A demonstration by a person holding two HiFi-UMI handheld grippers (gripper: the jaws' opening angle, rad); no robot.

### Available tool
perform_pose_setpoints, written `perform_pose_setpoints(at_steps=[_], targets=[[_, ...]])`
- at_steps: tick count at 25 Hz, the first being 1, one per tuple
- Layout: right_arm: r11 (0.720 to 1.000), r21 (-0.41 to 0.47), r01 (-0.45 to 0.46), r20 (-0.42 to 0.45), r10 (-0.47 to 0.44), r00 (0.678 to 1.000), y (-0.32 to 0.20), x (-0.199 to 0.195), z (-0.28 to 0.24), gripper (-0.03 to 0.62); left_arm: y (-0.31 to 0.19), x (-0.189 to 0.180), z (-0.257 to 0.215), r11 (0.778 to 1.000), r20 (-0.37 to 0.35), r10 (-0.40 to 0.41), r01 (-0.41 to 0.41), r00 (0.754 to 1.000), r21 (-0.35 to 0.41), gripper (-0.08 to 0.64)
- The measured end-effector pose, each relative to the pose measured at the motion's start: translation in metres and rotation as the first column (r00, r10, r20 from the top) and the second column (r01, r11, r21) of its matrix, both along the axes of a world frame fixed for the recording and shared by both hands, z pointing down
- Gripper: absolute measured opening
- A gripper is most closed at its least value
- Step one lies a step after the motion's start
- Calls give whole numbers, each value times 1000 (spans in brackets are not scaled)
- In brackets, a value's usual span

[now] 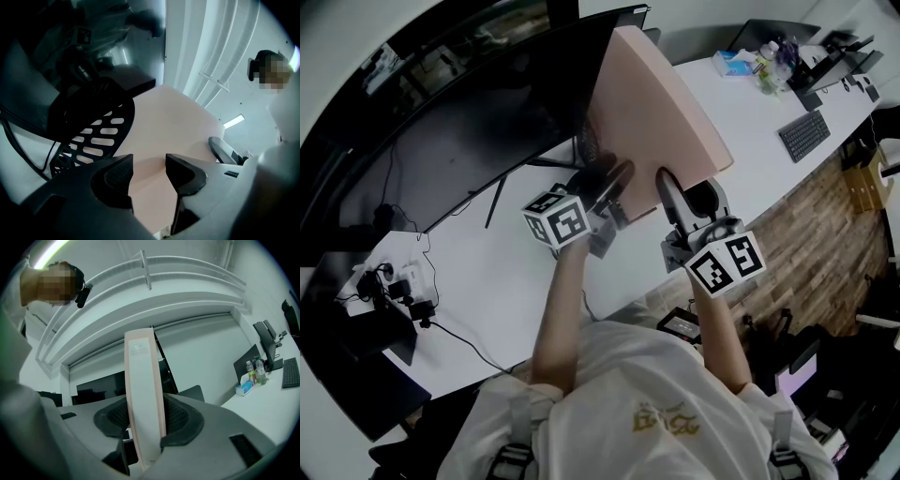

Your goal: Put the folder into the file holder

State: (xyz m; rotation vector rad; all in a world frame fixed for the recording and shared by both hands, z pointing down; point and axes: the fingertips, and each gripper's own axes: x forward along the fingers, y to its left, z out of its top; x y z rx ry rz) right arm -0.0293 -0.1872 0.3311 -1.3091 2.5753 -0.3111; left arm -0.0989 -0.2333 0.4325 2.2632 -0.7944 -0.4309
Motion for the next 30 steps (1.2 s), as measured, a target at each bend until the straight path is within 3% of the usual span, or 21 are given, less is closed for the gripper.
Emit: perform_pose_setpoints(at_steps=[23, 30], targets=[[999, -46, 6, -50, -8, 999, -10, -11, 42, 192, -3, -8, 40, 996, 44, -9, 13, 999, -85, 195], [999, -44, -3, -68, 0, 998, -9, -13, 49, 192, -2, -10, 50, 993, 24, -12, 14, 1000, -117, 193]])
